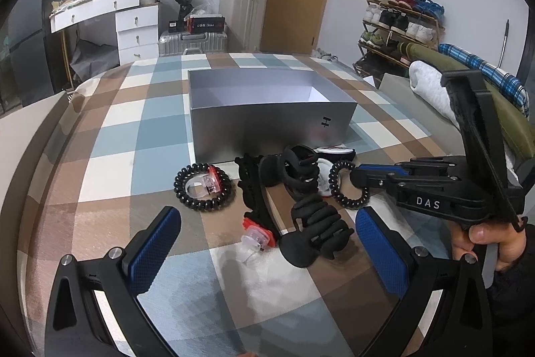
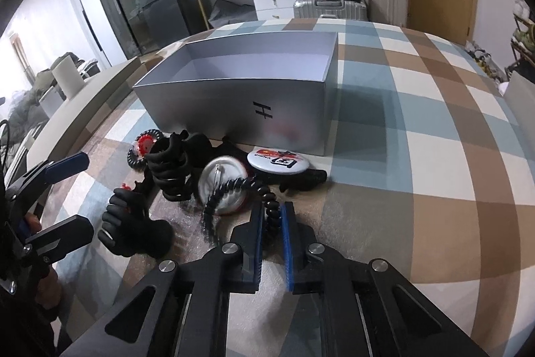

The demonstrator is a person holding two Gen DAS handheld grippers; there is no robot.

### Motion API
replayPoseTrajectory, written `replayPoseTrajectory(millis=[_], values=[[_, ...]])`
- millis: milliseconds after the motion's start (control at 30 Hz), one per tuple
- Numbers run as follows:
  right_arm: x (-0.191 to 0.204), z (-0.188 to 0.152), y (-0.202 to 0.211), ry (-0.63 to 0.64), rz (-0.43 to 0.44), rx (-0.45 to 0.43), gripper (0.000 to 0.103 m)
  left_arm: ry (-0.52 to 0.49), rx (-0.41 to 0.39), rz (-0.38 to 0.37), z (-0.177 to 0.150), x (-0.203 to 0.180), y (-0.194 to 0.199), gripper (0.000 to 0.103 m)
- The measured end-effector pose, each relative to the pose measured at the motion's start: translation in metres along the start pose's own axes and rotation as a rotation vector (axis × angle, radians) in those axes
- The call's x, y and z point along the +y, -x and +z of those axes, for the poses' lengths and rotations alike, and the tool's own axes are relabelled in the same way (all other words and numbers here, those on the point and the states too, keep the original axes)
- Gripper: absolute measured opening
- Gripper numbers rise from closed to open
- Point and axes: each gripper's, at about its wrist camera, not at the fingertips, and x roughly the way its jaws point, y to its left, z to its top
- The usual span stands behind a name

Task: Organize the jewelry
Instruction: 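Grasp the black coiled hair tie with the right tool while the left tool grasps a black claw clip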

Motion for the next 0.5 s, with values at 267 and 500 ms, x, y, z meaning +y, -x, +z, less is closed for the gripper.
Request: replayPoseTrajectory(millis=[267,500], values=[[0.011,0.003,0.046,0.042,0.057,-0.210,0.008,-0.005,0.013,-0.031,-0.001,-0.008,-0.001,0.102],[0.012,0.006,0.052,0.047,0.081,-0.240,0.009,-0.074,0.034,-0.115,-0.006,-0.021,-0.002,0.101]])
